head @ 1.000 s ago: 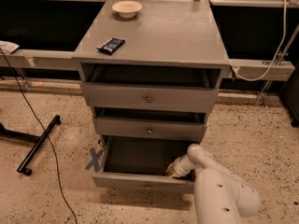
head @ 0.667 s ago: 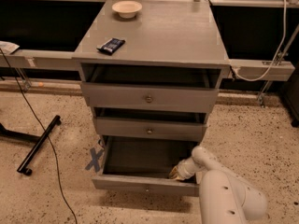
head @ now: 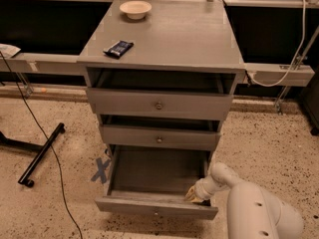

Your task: Open bottom drawer

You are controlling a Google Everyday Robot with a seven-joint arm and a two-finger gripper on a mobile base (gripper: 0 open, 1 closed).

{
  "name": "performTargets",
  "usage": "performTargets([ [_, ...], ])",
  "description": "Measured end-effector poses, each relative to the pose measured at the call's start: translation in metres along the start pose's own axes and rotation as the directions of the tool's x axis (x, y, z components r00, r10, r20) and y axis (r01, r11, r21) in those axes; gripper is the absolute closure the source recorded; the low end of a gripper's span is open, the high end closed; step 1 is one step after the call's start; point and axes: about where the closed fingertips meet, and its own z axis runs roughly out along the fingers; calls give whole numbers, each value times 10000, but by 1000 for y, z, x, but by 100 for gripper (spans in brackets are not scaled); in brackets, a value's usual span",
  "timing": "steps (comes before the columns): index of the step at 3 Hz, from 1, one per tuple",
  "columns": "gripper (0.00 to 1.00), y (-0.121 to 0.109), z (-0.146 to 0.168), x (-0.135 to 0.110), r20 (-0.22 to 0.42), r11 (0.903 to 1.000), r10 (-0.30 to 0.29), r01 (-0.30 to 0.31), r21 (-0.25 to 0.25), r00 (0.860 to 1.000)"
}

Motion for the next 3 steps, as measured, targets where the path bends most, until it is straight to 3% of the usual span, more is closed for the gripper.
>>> performTargets([
  [1,100,26,-5,2,199,9998,192,-190,-116,9996],
  [2,100,31,-17,-8,683,9996,121,-137,233,9976],
  [3,100,19,-73,-50,2089,9908,-658,391,1292,9757],
])
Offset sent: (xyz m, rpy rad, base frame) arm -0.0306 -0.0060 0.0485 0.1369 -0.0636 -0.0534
